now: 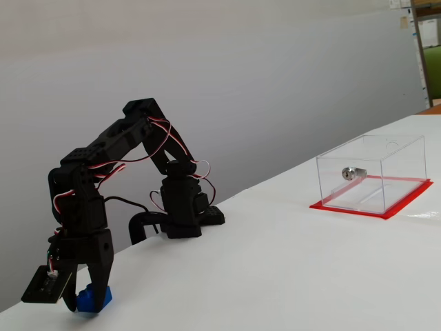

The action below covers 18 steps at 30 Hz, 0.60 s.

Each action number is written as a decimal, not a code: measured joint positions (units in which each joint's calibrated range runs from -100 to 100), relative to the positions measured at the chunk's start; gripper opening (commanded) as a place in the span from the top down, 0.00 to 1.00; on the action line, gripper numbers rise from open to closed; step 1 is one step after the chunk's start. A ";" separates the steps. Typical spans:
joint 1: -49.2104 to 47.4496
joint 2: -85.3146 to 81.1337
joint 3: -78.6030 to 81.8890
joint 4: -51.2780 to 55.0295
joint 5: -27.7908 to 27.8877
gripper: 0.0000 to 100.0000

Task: Pick the blue lego brick and place it into the transparent box

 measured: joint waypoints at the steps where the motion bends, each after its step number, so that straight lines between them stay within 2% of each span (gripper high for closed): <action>1: 0.00 0.00 0.00 0.09 0.00 0.87; 18: 0.00 -1.61 0.00 0.09 -0.39 0.87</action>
